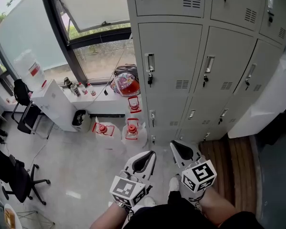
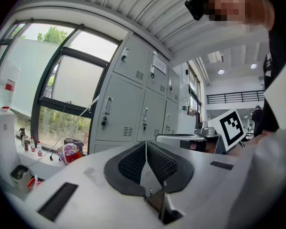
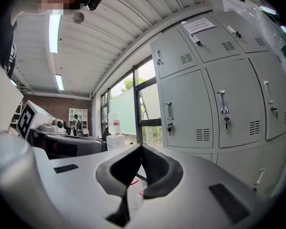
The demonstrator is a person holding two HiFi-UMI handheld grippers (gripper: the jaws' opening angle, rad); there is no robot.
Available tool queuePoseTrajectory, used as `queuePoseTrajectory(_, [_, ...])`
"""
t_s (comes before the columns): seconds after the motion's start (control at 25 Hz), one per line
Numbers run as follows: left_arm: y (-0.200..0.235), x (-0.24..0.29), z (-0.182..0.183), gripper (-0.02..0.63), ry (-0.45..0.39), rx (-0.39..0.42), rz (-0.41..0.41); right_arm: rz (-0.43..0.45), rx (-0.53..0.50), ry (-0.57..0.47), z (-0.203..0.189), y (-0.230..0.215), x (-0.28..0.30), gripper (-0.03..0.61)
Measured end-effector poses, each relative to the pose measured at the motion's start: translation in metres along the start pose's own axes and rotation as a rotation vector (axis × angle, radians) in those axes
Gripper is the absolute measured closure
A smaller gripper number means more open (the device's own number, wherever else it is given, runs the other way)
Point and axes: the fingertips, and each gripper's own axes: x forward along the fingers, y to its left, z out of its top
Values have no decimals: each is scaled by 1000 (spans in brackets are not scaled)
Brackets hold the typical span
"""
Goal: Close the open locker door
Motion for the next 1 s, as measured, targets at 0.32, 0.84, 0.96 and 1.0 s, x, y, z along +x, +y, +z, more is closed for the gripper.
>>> queuePoseTrajectory(0.32, [-5, -12, -4, 591, 12, -5, -17, -18, 11, -5, -1, 11, -8, 526])
queuePoseTrajectory(0.84, [-19, -18, -9, 591, 14, 8, -68, -70, 32, -20, -8, 16, -30, 526])
queuePoseTrajectory(0.96, [-21, -20, -7, 591, 10, 6, -71, -73, 31, -20, -7, 18, -33, 526])
queuePoseTrajectory(1.0, [-22, -21, -7, 591, 10, 6, -73, -74, 32, -20, -7, 20, -33, 526])
